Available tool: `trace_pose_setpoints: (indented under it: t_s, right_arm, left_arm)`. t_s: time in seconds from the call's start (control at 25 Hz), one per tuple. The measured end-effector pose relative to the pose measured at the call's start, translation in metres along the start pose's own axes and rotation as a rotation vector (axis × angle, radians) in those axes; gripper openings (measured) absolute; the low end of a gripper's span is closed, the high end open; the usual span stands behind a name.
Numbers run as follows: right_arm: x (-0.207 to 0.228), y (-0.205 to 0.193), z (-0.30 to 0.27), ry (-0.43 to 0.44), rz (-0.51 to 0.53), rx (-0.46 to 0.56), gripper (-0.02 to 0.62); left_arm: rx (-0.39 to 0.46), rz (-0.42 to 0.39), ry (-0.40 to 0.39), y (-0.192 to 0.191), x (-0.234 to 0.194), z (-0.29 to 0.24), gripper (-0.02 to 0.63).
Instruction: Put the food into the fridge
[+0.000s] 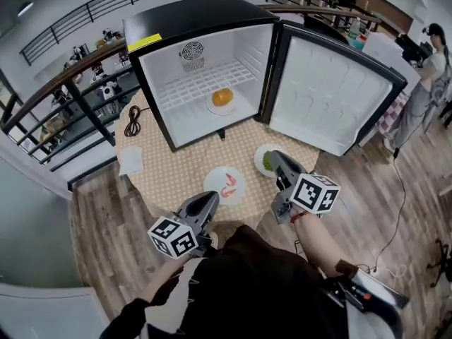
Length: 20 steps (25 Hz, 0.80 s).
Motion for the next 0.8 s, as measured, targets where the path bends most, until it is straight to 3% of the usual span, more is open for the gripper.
trace_pose_setpoints:
  t_s: [0.44,0.8]
  right_arm:
    - [0.021,-0.045,0.162,-0.036,-0.005,-0.032,0.017]
    - [0.027,-0.077,0.221,-0.020,-0.004,-0.078,0.017]
  left_arm:
    - [0.004,0.019,0.017,-0.113,0.109,0.012,0.015]
    - [0.000,0.014,0.043,-0.159,0.153,0.023,0.015]
Point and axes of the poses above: the fingertips, and each gripper's own axes: z backward along the fingers, x to its right, y out of its top, the point moved 7 cm from there along z, backward along the fingers, and after that the axes turned 14 degrees about z, right-handed, at the moved point
